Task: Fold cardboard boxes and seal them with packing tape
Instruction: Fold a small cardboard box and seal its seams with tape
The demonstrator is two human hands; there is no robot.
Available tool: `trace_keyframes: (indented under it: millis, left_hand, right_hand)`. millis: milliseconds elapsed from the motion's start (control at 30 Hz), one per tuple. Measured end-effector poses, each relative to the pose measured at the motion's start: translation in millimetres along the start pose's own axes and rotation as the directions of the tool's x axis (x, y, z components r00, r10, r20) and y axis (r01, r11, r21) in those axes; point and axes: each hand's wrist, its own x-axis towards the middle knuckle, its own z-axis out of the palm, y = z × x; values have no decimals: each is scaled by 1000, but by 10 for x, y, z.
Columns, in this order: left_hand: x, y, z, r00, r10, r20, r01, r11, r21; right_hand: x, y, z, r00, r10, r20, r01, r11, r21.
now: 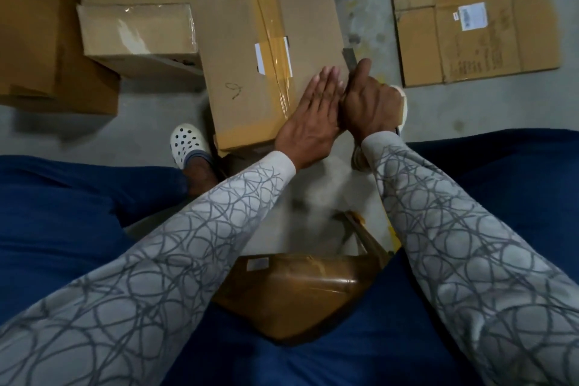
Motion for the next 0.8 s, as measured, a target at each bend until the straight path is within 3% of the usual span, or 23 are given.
trace_keyframes:
  millis: [200,333,433,533,600,700,800]
  left_hand:
    - [1,-10,35,1000,12,-22,-12,1000,10]
    - [84,86,-105,995,-91,50,94,994,-50]
    - [192,133,-47,996,-58,61,58,998,1]
    - [232,149,-69,995,-49,88,48,999,9]
    - [277,164,-142,995,-61,84,70,992,-103]
    - [508,110,-299,990,-96,101,122,947,-297]
    - [915,-30,-505,939,55,340,115,881,-459]
  right_hand:
    - [12,19,20,1000,-2,-18,3,995,96]
    - [63,44,-79,999,-8,36,3,990,141]
    - [145,207,-154,984,171,-54,-148,943,297]
    - [78,296,-261,902,412,-126,-290,798,528]
    - [-52,319,-391,834,544,-92,-380,687,620]
    - [-300,341,-571,662,749,22,-503,421,755]
    - [-670,253,-597,577,810,111,-470,218,855]
